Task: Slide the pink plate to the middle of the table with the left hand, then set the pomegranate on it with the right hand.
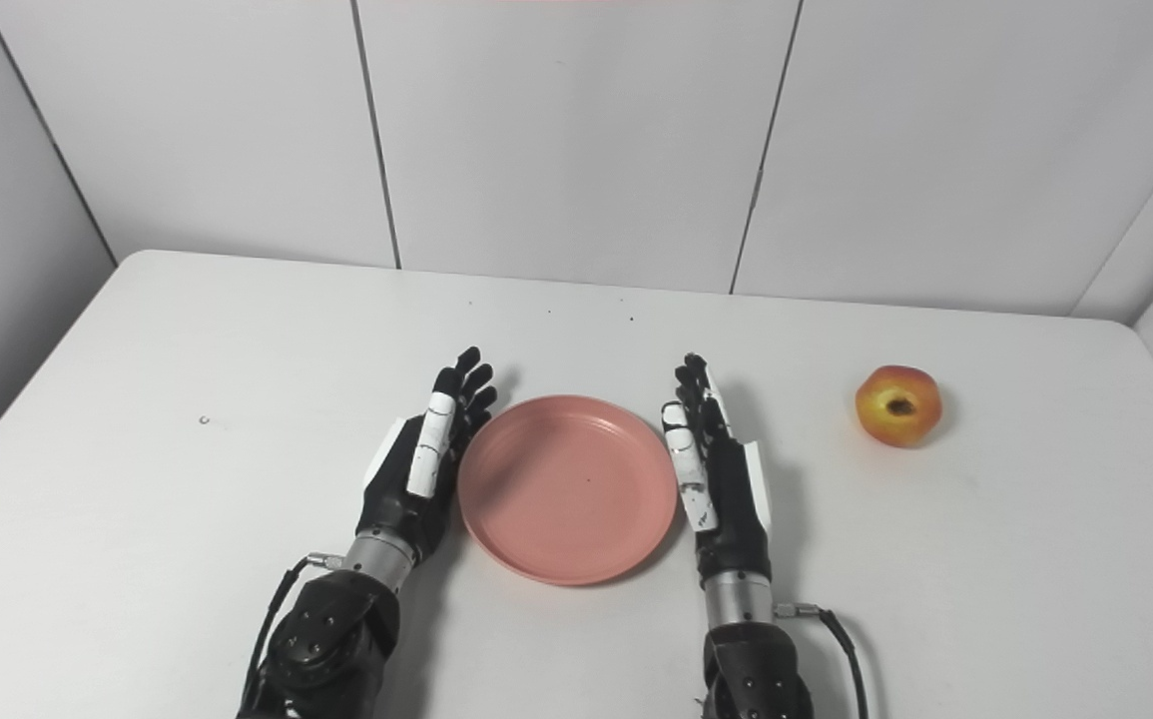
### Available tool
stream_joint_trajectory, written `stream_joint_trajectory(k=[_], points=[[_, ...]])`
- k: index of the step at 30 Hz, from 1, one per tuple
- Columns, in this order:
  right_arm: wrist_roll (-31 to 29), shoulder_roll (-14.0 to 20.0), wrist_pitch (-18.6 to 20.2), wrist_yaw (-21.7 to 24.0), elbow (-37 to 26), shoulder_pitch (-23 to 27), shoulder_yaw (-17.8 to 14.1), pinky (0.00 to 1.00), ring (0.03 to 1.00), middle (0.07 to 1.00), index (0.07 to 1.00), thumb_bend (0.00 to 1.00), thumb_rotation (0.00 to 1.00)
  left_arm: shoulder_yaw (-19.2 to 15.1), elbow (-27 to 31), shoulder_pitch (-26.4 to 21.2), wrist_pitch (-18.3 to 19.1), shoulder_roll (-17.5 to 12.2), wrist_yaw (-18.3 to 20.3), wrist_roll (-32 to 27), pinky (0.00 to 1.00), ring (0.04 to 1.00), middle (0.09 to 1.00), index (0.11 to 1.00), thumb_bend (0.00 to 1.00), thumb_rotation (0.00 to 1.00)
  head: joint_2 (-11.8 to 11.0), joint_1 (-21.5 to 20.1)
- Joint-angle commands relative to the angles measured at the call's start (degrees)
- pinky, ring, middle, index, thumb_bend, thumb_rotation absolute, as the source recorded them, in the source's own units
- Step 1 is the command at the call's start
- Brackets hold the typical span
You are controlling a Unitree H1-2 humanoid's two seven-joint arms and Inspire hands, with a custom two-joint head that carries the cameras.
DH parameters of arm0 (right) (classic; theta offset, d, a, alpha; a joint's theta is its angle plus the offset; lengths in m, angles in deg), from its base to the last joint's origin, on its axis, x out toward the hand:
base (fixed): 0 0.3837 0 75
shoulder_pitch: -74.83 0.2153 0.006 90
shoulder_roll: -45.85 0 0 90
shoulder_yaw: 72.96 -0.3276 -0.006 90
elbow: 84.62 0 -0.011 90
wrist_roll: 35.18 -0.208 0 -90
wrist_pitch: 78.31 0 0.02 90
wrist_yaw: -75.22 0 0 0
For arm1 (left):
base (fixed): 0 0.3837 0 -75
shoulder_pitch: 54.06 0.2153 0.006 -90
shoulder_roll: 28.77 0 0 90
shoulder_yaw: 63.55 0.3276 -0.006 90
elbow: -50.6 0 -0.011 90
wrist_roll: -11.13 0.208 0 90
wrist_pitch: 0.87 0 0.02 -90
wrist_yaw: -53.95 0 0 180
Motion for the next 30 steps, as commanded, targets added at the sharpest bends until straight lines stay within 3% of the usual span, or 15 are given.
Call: stream_joint_trajectory(k=[1, 11, 13, 15, 19, 23, 26, 30], points=[[0.22, -0.80, 0.13, -1.01, -0.29, -0.82, 0.31, 0.96, 0.942, 0.931, 0.941, 0.64, 0.98, 0.83, 0.79, -0.36, -2.00, 0.12, 1.47, -0.51, 1.00, 0.981, 0.988, 0.997, 0.77, 1.00, -0.05, -0.20], [1.44, -0.97, -0.72, -3.29, -2.35, -1.04, -0.35, 0.98, 0.954, 0.941, 0.950, 0.64, 0.99, 0.88, -0.11, -0.52, -3.44, -1.21, 2.69, -0.11, 1.00, 0.980, 0.984, 0.986, 0.78, 1.00, 0.22, -1.25], [1.98, -0.44, -2.34, -4.14, -2.85, -0.81, -0.78, 0.99, 0.962, 0.944, 0.952, 0.67, 1.00, 0.66, -0.67, -0.65, -4.09, -1.51, 2.74, -0.03, 1.00, 0.988, 0.988, 0.994, 0.78, 1.00, 0.23, -1.48], [2.18, 0.34, -3.61, -4.48, -3.89, -0.53, -1.13, 1.00, 0.966, 0.950, 0.958, 0.64, 1.00, 0.45, -1.15, -0.74, -4.65, -1.70, 2.54, 0.19, 1.00, 0.989, 0.989, 0.998, 0.78, 1.00, 0.30, -1.81], [6.30, 1.51, -1.42, -7.19, -7.60, 0.00, -2.20, 0.96, 0.956, 0.944, 0.953, 0.63, 1.00, 0.21, -2.44, -1.05, -6.86, -2.22, 2.05, 1.05, 1.00, 0.992, 0.991, 0.999, 0.77, 1.00, 0.39, -2.99], [11.59, 2.88, 0.30, -10.54, -10.57, 0.72, -3.69, 0.93, 0.942, 0.933, 0.942, 0.66, 0.96, 0.17, -3.60, -1.30, -8.76, -2.49, 1.49, 2.15, 1.00, 0.998, 0.997, 1.000, 0.75, 1.00, 0.13, -3.46], [12.25, 4.04, 1.89, -10.62, -12.07, 0.97, -4.71, 0.87, 0.929, 0.918, 0.931, 0.66, 0.91, 0.64, -4.27, -1.32, -9.84, -2.64, 1.27, 3.45, 1.00, 1.000, 1.000, 1.000, 0.74, 1.00, 0.13, -3.60], [11.73, 5.28, 2.26, -10.70, -12.37, 1.60, -5.70, 0.83, 0.924, 0.917, 0.932, 0.66, 0.75, 0.75, -5.01, -1.41, -11.23, -2.53, 1.21, 4.10, 1.00, 1.000, 1.000, 1.000, 0.75, 1.00, 0.28, -3.99]])
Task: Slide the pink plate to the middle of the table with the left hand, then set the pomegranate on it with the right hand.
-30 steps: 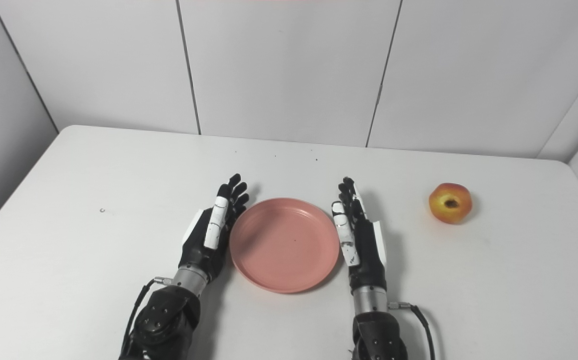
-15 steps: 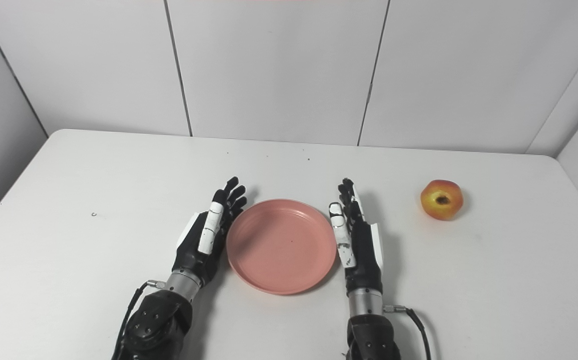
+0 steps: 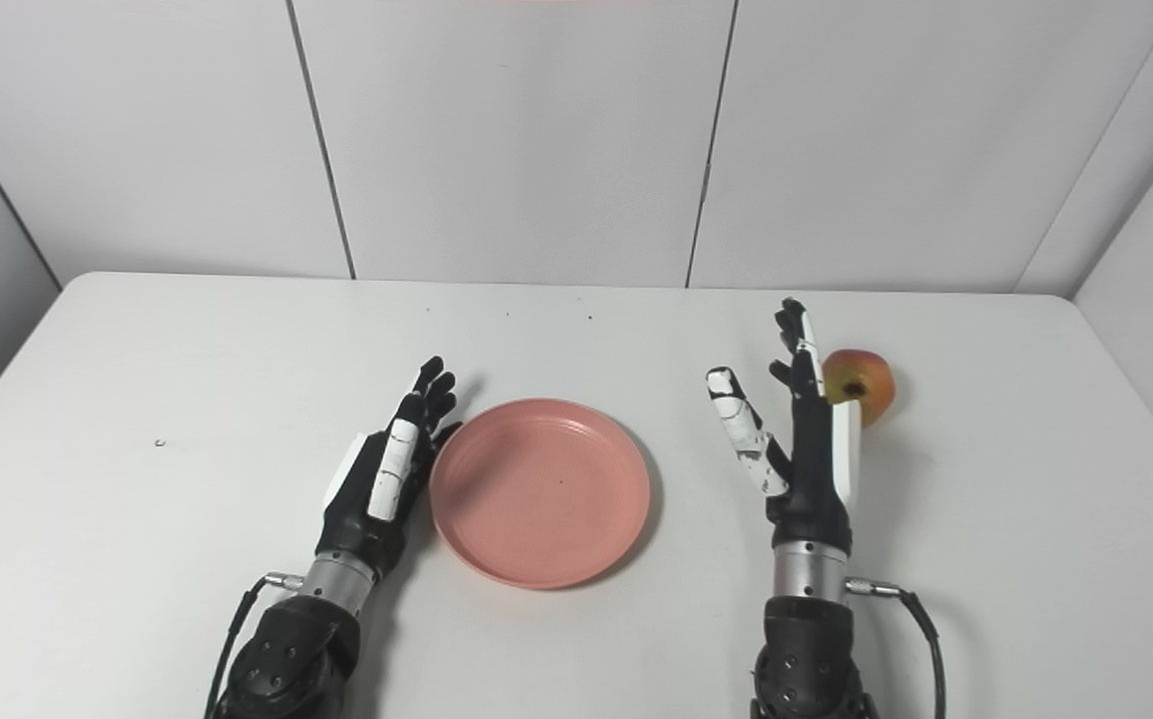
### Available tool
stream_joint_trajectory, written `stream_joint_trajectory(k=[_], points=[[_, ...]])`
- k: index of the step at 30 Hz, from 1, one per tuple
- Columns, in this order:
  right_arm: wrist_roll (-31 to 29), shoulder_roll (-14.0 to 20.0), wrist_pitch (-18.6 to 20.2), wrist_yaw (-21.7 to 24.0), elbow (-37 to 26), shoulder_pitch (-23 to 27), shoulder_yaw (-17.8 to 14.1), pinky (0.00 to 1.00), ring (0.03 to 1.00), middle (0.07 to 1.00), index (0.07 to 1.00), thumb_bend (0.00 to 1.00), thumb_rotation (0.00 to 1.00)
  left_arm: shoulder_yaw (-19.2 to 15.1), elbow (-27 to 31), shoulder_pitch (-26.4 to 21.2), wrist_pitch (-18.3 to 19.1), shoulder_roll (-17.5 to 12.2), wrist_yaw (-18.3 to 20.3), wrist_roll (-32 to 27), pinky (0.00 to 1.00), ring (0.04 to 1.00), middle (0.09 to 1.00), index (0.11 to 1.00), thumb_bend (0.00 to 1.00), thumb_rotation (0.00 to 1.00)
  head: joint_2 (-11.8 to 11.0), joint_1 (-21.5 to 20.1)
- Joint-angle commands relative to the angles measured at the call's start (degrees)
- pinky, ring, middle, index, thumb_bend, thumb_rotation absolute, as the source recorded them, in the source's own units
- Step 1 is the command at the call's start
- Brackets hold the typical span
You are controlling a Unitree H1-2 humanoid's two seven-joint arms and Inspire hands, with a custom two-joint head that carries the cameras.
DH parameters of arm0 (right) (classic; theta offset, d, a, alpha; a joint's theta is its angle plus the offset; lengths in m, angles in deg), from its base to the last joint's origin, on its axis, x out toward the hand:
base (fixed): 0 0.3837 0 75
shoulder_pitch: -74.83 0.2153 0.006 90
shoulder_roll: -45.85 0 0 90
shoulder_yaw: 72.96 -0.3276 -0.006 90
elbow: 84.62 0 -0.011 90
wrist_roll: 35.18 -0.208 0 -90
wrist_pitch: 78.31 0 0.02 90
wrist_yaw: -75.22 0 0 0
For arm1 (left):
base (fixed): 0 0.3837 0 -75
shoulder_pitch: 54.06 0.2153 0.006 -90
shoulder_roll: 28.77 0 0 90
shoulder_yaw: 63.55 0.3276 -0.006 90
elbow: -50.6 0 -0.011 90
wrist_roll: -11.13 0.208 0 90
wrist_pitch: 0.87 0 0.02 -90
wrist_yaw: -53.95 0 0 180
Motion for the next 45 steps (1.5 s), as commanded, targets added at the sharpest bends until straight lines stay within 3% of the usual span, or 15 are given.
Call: stream_joint_trajectory(k=[1, 6, 8, 12, 18, 22, 32, 45], points=[[0.67, 0.97, 0.13, -0.81, -2.00, 2.49, -0.64, 0.83, 0.921, 0.916, 0.932, 0.66, 0.73, 0.29, -0.19, -1.39, -2.56, -0.07, -0.55, 1.24, 1.00, 1.000, 1.000, 1.000, 0.75, 1.00, -0.04, -0.26], [4.90, 3.07, 1.50, -2.20, -1.45, 3.42, -1.29, 0.83, 0.887, 0.901, 0.928, 0.70, 0.58, 0.26, -0.72, -1.43, -3.59, 0.00, -1.07, 2.63, 1.00, 1.000, 1.000, 1.000, 0.76, 1.00, -0.14, -1.19], [5.21, 3.81, 1.42, -2.36, -0.91, 4.00, -1.66, 0.88, 0.911, 0.907, 0.927, 0.69, 0.48, 0.21, -0.74, -1.50, -3.36, -0.03, -1.20, 3.05, 1.00, 1.000, 1.000, 1.000, 0.75, 1.00, -0.22, -1.45], [5.81, 5.31, 2.76, -2.56, -0.24, 5.13, -2.68, 0.87, 0.909, 0.910, 0.925, 0.71, 0.42, 0.05, -0.97, -1.65, -3.59, 0.13, -1.27, 3.00, 1.00, 1.000, 1.000, 1.000, 0.75, 1.00, -0.41, -1.76], [7.21, 7.12, 7.17, -2.47, -0.27, 6.35, -3.83, 0.86, 0.908, 0.912, 0.918, 0.77, 0.41, -0.37, -1.71, -1.85, -5.43, 0.49, -1.06, 2.09, 1.00, 1.000, 1.000, 1.000, 0.74, 1.00, -0.64, -2.06], [8.47, 8.18, 10.00, -2.96, -0.21, 6.90, -4.51, 0.86, 0.910, 0.911, 0.920, 0.78, 0.44, -0.21, -2.86, -2.05, -8.58, 0.39, -1.24, 2.64, 1.00, 1.000, 1.000, 1.000, 0.73, 1.00, -0.75, -2.13], [9.94, 11.90, 15.11, -2.04, 2.18, 9.02, -4.99, 0.83, 0.908, 0.937, 0.927, 0.80, 0.44, -0.19, -4.84, -2.90, -9.97, -0.16, -1.54, 3.14, 1.00, 1.000, 1.000, 1.000, 0.75, 1.00, -0.90, -3.04], [10.26, 15.31, 20.16, -0.86, 10.72, 13.09, -2.79, 0.76, 0.882, 0.925, 0.920, 0.86, 0.33, 0.02, -5.54, -3.19, -10.40, -0.91, -1.45, 4.29, 1.00, 1.000, 1.000, 1.000, 0.79, 1.00, -0.70, -3.43]])
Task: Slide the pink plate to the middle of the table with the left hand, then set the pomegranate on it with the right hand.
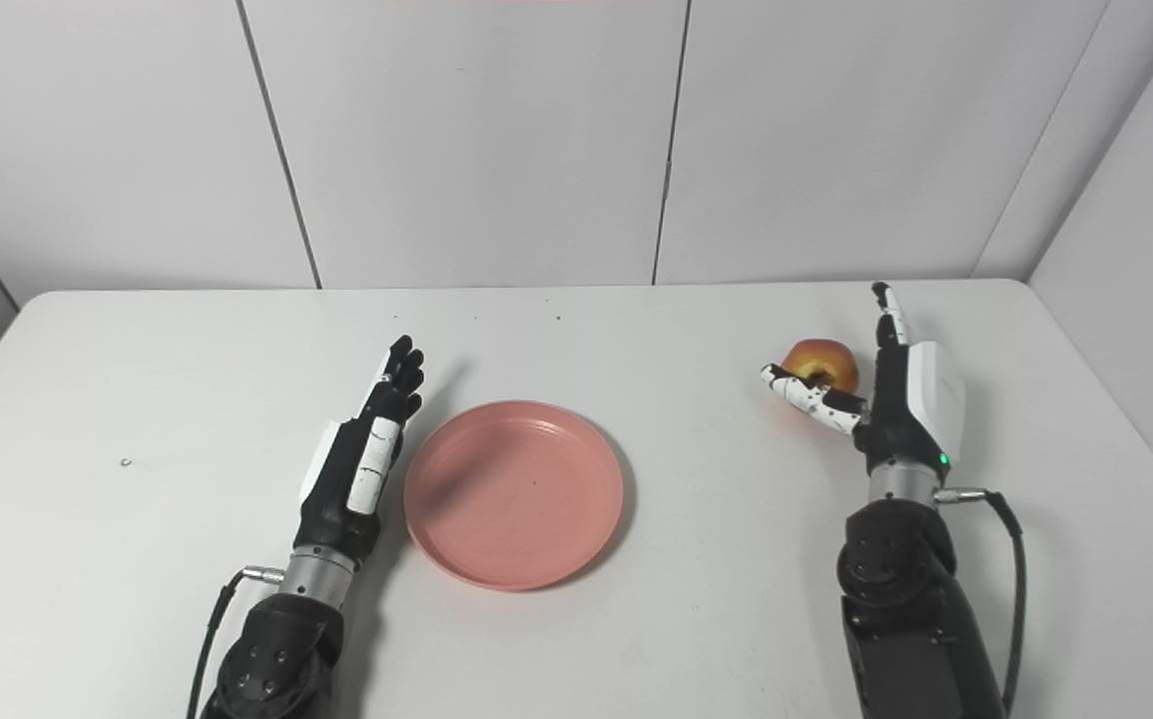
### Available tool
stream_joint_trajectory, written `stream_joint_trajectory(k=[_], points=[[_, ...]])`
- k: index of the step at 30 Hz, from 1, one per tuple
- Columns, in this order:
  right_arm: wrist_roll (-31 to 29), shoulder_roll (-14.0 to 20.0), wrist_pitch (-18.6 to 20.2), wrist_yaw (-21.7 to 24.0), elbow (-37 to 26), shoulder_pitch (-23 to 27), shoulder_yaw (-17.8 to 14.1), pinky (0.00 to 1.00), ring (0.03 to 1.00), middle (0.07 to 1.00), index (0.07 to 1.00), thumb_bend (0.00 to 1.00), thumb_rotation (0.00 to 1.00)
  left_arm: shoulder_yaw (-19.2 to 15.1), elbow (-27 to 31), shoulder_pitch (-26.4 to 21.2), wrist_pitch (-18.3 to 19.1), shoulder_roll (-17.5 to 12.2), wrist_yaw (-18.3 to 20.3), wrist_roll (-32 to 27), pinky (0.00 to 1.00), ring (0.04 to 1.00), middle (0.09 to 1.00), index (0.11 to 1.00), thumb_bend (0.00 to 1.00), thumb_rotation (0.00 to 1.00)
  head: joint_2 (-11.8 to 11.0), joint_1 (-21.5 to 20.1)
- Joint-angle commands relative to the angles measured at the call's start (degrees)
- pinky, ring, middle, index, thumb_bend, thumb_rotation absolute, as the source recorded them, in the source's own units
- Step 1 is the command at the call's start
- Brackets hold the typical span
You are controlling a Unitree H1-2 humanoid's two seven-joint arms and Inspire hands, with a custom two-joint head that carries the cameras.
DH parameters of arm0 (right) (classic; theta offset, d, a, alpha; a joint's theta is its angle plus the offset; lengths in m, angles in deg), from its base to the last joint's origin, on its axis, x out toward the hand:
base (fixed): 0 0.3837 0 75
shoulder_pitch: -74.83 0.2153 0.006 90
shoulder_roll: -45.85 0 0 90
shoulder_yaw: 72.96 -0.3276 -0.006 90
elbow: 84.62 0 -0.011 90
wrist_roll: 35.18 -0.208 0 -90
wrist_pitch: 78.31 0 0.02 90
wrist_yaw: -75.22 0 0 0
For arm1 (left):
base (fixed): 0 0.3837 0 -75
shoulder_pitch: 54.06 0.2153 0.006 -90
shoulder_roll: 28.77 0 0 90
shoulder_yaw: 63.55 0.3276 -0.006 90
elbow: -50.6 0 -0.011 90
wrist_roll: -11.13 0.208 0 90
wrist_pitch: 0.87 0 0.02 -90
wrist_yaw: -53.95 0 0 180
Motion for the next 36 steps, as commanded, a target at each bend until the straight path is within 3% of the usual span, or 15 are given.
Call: stream_joint_trajectory(k=[1, 16, 21, 27, 29, 31, 32, 34, 36], points=[[0.47, 1.41, 0.21, -0.56, 0.14, 3.26, 0.34, 0.75, 0.880, 0.922, 0.917, 0.86, 0.31, 0.02, -0.48, -0.43, -1.36, -0.55, -0.01, 0.21, 1.00, 1.000, 1.000, 1.000, 0.79, 1.00, 0.04, 0.04], [-2.58, 2.99, -2.10, -1.31, 11.96, 7.85, 2.16, 0.73, 0.861, 0.909, 0.899, 0.87, 0.30, 0.56, 0.70, 0.19, -0.36, -0.83, 0.14, 0.26, 1.00, 1.000, 1.000, 1.000, 0.79, 1.00, 0.28, -0.05], [-2.92, 3.20, -3.57, -3.34, 14.37, 8.93, 2.61, 0.73, 0.849, 0.896, 0.883, 0.83, 0.24, 0.66, 0.61, 0.19, -0.54, -0.90, 0.22, 0.26, 1.00, 1.000, 1.000, 1.000, 0.78, 1.00, 0.40, -0.02], [-4.27, 2.63, -7.75, -7.95, 16.32, 9.36, 1.77, 0.58, 0.682, 0.731, 0.756, 0.75, 0.02, 0.72, 1.09, 0.22, -0.12, -0.81, 0.12, 0.35, 1.00, 1.000, 1.000, 1.000, 0.78, 1.00, 0.53, 0.03], [-4.61, 2.65, -9.42, -9.11, 16.85, 9.31, 1.75, 0.52, 0.612, 0.657, 0.709, 0.71, 0.00, 0.71, 1.20, 0.26, -0.12, -0.77, 0.13, 0.25, 1.00, 1.000, 1.000, 1.000, 0.78, 1.00, 0.53, 0.02], [-4.95, 2.81, -10.73, -9.82, 17.28, 9.25, 1.92, 0.49, 0.555, 0.534, 0.665, 0.60, 0.00, 0.72, 1.32, 0.31, 0.02, -0.73, 0.20, 0.12, 1.00, 1.000, 1.000, 1.000, 0.78, 1.00, 0.60, 0.06], [-5.04, 2.91, -11.05, -10.02, 17.42, 9.22, 2.04, 0.47, 0.532, 0.495, 0.583, 0.55, 0.00, 0.74, 1.37, 0.31, 0.13, -0.73, 0.26, 0.06, 1.00, 1.000, 1.000, 1.000, 0.78, 1.00, 0.61, 0.07], [-5.03, 3.01, -11.22, -10.33, 17.33, 9.11, 2.24, 0.43, 0.440, 0.486, 0.556, 0.52, 0.00, 0.80, 1.49, 0.32, 0.17, -0.74, 0.29, 0.12, 1.00, 1.000, 1.000, 1.000, 0.78, 1.00, 0.64, 0.10], [-5.05, 3.03, -11.25, -10.49, 17.23, 8.98, 2.37, 0.39, 0.408, 0.477, 0.544, 0.51, 0.00, 0.82, 1.49, 0.35, -0.02, -0.71, 0.25, 0.11, 1.00, 1.000, 1.000, 1.000, 0.77, 1.00, 0.65, 0.14]])
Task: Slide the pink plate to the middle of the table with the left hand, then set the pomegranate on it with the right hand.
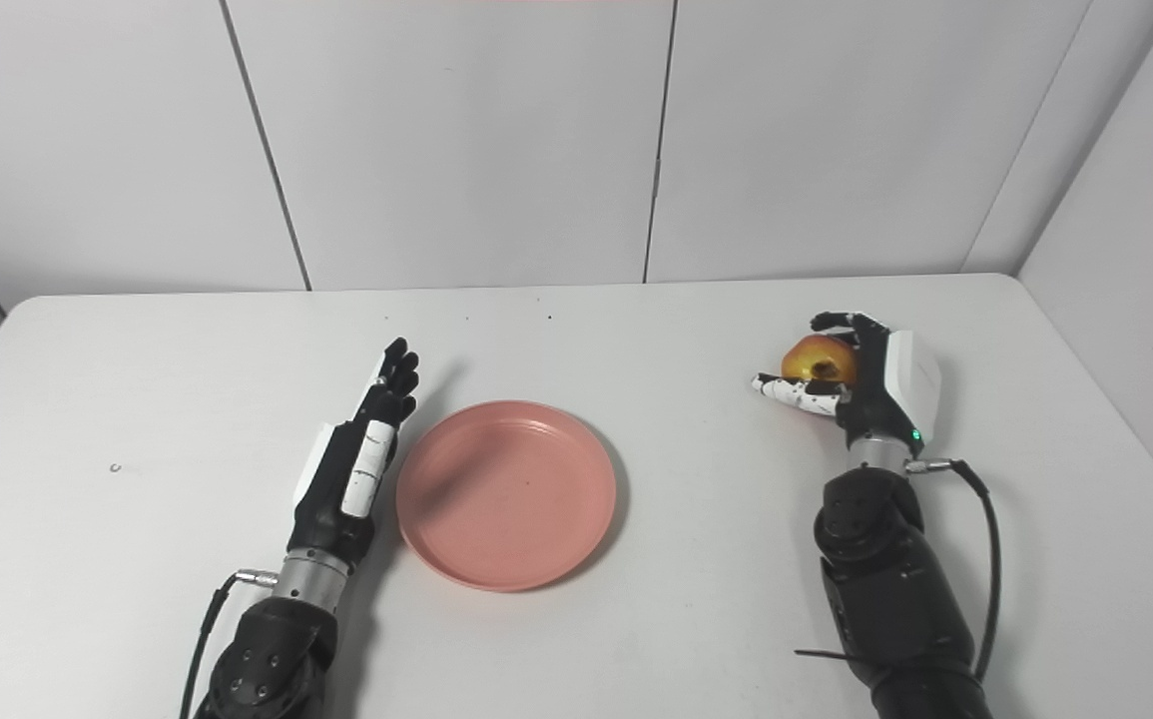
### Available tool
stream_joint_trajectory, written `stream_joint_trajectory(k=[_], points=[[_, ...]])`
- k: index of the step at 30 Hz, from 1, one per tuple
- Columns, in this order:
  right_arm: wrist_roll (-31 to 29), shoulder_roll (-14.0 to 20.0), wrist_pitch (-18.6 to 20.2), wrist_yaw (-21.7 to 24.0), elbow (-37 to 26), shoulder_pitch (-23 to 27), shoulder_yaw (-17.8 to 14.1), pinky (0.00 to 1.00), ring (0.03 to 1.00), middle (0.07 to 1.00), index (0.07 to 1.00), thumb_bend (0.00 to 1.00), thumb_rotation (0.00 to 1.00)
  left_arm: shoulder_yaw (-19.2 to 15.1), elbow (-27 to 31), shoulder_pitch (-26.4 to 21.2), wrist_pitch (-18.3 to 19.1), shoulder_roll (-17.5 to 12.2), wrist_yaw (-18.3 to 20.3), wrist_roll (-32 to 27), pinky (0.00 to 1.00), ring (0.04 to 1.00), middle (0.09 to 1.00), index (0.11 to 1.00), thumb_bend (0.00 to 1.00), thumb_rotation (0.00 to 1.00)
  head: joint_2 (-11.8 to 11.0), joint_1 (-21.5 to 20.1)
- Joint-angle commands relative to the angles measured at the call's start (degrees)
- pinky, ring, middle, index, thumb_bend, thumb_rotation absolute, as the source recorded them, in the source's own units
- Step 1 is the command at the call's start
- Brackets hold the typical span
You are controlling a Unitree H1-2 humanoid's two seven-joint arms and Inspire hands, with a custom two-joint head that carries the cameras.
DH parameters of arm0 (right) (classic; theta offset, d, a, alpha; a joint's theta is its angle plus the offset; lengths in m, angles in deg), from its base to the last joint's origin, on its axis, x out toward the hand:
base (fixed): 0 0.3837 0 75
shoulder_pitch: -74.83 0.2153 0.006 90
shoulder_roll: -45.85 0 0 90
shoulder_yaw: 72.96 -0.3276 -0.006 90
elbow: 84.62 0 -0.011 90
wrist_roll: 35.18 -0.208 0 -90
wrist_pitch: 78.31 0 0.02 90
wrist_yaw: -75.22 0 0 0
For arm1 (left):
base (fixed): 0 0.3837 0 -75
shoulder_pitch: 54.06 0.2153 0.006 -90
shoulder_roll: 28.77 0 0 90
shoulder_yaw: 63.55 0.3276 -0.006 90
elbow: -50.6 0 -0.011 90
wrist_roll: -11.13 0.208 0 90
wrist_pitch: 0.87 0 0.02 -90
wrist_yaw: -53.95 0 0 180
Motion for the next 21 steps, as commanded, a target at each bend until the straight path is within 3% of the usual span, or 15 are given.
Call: stream_joint_trajectory(k=[1, 10, 16, 21], points=[[0.07, 0.91, -3.10, -1.44, -1.05, 1.72, 0.03, 0.39, 0.403, 0.473, 0.543, 0.51, 0.00, 0.18, 0.77, 0.18, -0.71, -0.07, 0.10, 0.16, 1.00, 1.000, 1.000, 1.000, 0.77, 1.00, -0.05, 0.05], [0.01, 0.45, -4.36, -2.73, -2.25, 0.86, 0.04, 0.41, 0.416, 0.473, 0.534, 0.52, 0.00, 0.15, 0.40, 0.05, -1.44, 0.04, -0.15, 0.28, 1.00, 1.000, 1.000, 1.000, 0.76, 1.00, -0.04, 0.31], [-0.94, -1.43, -4.00, -2.50, -9.73, -1.54, -0.22, 0.42, 0.425, 0.494, 0.516, 0.52, 0.00, 0.24, 0.58, 0.18, -0.95, 0.01, -0.21, 0.61, 1.00, 1.000, 1.000, 1.000, 0.76, 1.00, -0.04, 0.79], [-1.71, -2.92, -3.34, 0.43, -17.76, -3.70, 1.01, 0.43, 0.441, 0.499, 0.499, 0.52, 0.00, 0.12, 0.64, 0.08, -0.74, 0.16, -0.13, 0.37, 1.00, 1.000, 1.000, 1.000, 0.75, 1.00, 0.05, 1.03]])
